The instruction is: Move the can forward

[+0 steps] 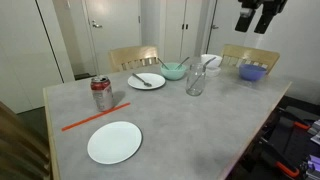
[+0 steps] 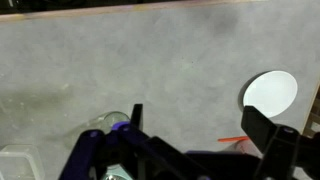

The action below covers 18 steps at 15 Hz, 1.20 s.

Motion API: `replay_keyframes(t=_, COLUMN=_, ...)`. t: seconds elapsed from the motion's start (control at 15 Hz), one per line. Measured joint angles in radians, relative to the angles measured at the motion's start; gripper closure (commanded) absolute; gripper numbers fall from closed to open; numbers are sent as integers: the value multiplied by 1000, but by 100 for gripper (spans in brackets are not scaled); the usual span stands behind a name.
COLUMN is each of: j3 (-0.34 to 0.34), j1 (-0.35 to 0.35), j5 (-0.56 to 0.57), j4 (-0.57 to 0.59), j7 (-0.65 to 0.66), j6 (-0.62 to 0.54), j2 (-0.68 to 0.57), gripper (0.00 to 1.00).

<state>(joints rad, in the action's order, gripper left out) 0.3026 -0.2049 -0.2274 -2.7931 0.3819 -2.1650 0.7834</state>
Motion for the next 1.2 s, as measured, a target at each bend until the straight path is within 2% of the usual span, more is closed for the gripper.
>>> replay_keyframes(t=0.87, j3=0, j1=0, j5=4, j4=8, j7=-3, j6=3, j2=-7, gripper=0)
replay_keyframes(t=1.2, j3=-1, j1=2, j5=55, j4=75, j7=-51, j6=2, j2=-95, gripper=0)
